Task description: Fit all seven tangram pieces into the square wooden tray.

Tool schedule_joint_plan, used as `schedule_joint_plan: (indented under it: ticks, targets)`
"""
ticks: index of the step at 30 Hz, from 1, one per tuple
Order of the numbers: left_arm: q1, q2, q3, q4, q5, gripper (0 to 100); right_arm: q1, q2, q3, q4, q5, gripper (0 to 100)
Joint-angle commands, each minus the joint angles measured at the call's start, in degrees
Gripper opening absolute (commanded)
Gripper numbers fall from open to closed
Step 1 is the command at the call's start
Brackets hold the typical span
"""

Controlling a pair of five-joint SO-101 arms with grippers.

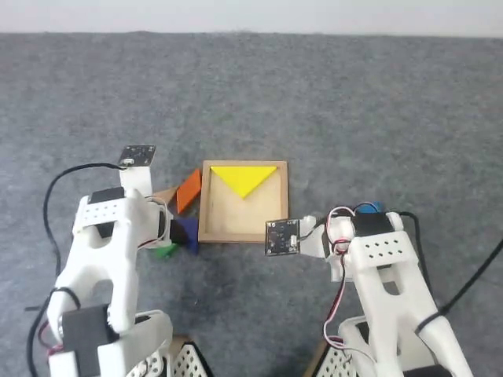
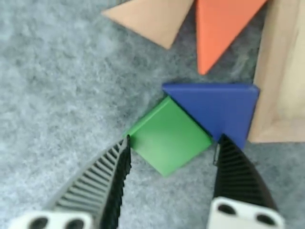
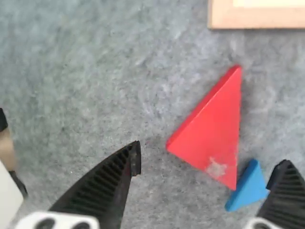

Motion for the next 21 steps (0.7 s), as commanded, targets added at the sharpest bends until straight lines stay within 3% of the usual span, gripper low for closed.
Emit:
schedule_joint_plan:
  ticks: [1,11,21]
  targets:
    - [0.2,-8.6,5.5,-2.6,-2.0,27,1.3,4.4,-2.9,-1.8,1.9,41.3]
    - [0.1,-33.6,19.6,-5.2,-3.7,27,4.6,20.4,-8.9,-5.6,4.8,41.3]
    - [0.2,-38.9,22.1,-5.0,-3.8,27,5.6,27.3,-9.1,-13.0,4.8,41.2]
